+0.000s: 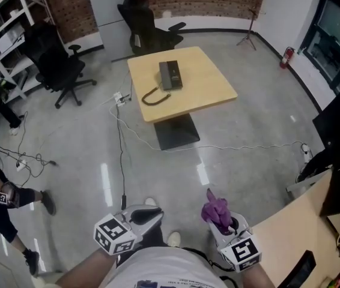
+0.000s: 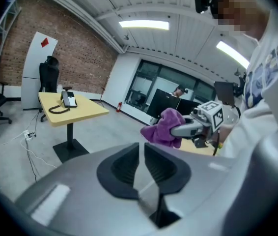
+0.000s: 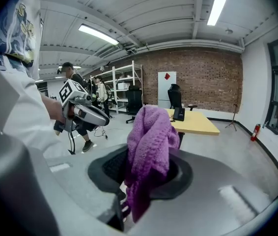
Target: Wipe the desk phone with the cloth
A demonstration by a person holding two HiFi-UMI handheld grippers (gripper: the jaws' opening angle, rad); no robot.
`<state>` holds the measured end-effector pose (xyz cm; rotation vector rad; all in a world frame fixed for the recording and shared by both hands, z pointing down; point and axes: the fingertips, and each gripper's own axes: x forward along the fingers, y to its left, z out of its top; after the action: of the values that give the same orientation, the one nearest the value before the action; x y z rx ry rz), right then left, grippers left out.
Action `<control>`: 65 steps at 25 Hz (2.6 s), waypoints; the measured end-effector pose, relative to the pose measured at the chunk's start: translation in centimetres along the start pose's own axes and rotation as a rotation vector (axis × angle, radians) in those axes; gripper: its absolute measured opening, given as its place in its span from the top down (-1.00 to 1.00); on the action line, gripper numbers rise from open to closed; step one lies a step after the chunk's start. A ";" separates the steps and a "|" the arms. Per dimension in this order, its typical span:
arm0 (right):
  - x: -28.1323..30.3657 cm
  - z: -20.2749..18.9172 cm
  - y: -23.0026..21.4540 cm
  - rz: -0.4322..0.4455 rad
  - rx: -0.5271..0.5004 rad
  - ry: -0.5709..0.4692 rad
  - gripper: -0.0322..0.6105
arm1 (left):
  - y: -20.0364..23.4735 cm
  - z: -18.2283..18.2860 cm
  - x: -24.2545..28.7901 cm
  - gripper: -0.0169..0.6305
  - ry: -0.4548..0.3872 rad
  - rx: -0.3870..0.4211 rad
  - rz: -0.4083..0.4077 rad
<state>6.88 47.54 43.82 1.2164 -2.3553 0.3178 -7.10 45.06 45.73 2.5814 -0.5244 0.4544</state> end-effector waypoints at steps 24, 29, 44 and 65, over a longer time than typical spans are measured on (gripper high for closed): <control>17.8 12.6 -11.8 -0.036 -0.046 0.036 0.58 | 22.5 13.6 4.8 0.73 -0.016 -0.027 -0.067; 21.1 14.0 -14.9 0.009 -0.038 0.025 0.58 | 26.1 15.0 7.3 0.71 -0.035 -0.097 -0.038; 29.7 17.7 -28.8 0.173 -0.077 0.014 0.58 | 43.8 19.9 16.3 0.40 -0.050 -0.414 0.134; 34.5 19.6 -30.1 0.034 0.049 0.174 0.57 | 54.9 20.6 29.8 0.13 0.054 -0.706 -0.264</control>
<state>8.40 -2.22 44.02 1.1240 -2.2314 0.4752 -0.40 -18.61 60.85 1.9122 -0.2517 0.1943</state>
